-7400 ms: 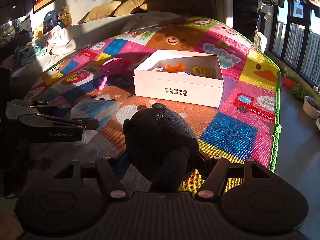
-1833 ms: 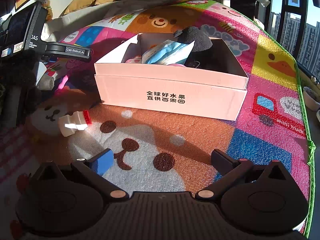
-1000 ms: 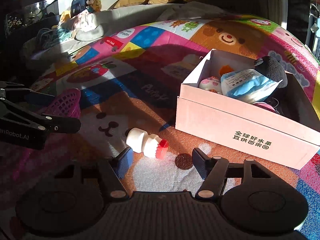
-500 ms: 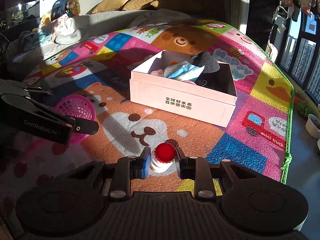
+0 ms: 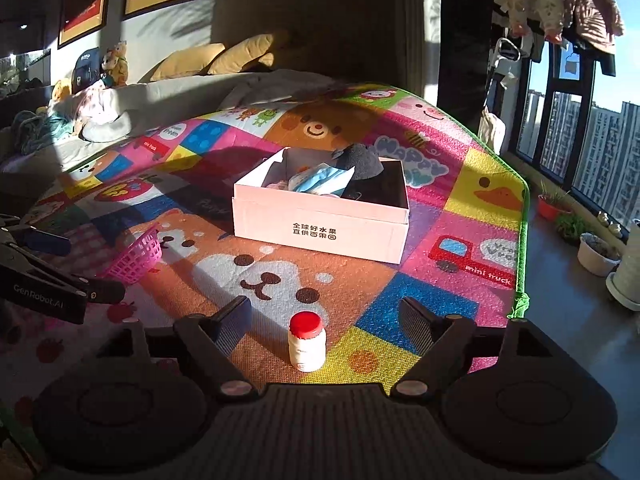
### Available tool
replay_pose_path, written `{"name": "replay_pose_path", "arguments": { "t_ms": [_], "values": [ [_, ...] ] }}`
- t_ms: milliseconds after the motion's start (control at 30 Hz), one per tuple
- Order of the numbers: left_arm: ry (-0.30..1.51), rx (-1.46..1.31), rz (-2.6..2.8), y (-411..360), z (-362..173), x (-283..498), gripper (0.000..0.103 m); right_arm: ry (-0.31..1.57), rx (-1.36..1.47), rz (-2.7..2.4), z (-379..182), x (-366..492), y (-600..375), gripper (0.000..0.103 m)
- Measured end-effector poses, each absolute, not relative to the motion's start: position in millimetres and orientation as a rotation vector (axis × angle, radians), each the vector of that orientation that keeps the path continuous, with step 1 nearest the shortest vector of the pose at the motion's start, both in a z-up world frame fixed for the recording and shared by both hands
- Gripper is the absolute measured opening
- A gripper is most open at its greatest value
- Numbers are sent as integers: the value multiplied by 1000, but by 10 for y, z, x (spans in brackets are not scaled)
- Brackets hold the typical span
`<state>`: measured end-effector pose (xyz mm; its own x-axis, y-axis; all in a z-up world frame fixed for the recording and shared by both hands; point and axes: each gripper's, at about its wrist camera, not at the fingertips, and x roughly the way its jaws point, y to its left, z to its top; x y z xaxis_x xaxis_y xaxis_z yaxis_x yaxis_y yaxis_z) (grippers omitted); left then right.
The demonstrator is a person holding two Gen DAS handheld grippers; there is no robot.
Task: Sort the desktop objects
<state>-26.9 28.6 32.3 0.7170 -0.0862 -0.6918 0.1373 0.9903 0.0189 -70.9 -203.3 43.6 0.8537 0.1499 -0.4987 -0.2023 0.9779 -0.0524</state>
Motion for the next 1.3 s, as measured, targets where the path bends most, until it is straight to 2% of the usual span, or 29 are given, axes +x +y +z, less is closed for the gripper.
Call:
{"name": "replay_pose_path", "arguments": {
  "t_ms": [100,167,333,500,600,633,667,700,733,767,833,1300],
  "values": [
    [785,-20,-157,355,201,-344,103,527,-89,180,422,-739,-2047,90],
    [764,-84,-151,424,187,-355,103,536,-80,171,383,-771,-2057,100],
    [721,-194,-246,594,244,-395,103,561,-85,187,289,-933,-2023,100],
    [749,-181,-264,625,181,-452,103,496,-105,266,520,-896,-1763,101],
    [705,-231,-216,802,276,-463,103,465,-157,306,594,-769,-1479,100],
    [678,-259,-198,891,328,-452,103,453,-183,316,591,-723,-1368,91],
    [653,-287,-179,981,386,-430,103,447,-218,328,572,-668,-1245,74],
    [639,-311,-163,1062,436,-394,103,456,-266,336,524,-581,-1079,64],
    [632,-331,-153,1130,474,-344,103,469,-297,340,476,-517,-968,45],
    [629,-348,-148,1184,501,-289,103,487,-330,349,404,-436,-835,34],
    [627,-381,-134,1272,531,-171,103,504,-355,366,303,-319,-675,30],
    [689,-460,-111,1612,438,203,103,509,-359,432,367,-216,-590,29]
  ]
}}
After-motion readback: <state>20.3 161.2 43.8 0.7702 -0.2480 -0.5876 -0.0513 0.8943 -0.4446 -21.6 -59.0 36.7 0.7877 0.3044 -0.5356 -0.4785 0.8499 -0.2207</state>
